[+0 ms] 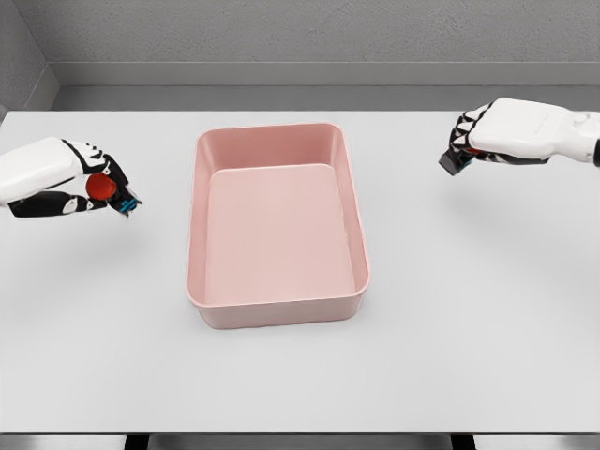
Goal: Put the industrial switch in the basket with both arms
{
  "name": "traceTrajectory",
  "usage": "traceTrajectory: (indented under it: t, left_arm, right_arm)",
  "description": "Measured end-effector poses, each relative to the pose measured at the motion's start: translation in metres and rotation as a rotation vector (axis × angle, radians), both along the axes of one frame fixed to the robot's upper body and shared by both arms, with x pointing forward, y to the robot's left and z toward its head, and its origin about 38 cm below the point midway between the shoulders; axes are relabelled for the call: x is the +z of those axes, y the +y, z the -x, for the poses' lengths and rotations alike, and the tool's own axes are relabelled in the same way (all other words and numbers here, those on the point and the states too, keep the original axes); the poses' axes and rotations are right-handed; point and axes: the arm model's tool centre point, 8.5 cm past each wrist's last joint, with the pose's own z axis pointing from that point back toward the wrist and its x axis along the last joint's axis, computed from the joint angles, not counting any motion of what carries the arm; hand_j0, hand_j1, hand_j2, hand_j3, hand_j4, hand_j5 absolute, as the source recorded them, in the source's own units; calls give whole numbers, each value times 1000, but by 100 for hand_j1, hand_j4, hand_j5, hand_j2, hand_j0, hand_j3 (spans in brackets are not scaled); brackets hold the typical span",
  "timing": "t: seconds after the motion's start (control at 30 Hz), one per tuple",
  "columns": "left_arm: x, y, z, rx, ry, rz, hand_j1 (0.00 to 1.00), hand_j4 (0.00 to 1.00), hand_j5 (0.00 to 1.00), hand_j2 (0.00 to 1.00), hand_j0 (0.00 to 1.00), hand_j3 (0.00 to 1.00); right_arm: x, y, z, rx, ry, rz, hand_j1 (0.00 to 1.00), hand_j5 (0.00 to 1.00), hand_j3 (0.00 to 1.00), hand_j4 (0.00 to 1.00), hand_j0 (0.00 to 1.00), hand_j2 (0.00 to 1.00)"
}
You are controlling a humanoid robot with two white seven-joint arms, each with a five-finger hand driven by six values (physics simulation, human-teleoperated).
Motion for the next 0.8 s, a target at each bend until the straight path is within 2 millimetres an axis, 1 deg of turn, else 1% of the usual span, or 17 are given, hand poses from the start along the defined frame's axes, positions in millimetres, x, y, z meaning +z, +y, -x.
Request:
traceTrajectory:
  t: [0.17,0.27,0.43,0.57,0.8]
  left_arm:
    - [8,-4,-2,-12,-18,11,49,49,49,49,49,49]
    - [9,-12,-2,-32,-25,27,50,50,50,50,50,50]
    - [11,-34,0,-87,-42,63,50,50,50,50,50,50]
    - [13,-52,6,-138,-54,83,50,50,50,50,50,50]
    - [21,-73,12,-201,-82,111,50,50,50,50,50,50]
  right_arm:
    - [9,17,8,58,-30,5,45,45,45,45,45,45]
    - [14,27,14,94,-47,6,45,45,45,45,45,45]
    - [22,40,21,139,-72,12,43,43,43,43,43,43]
    - [30,48,24,163,-92,16,43,43,43,43,43,43]
    - [38,62,31,209,-119,14,43,43,43,43,43,43]
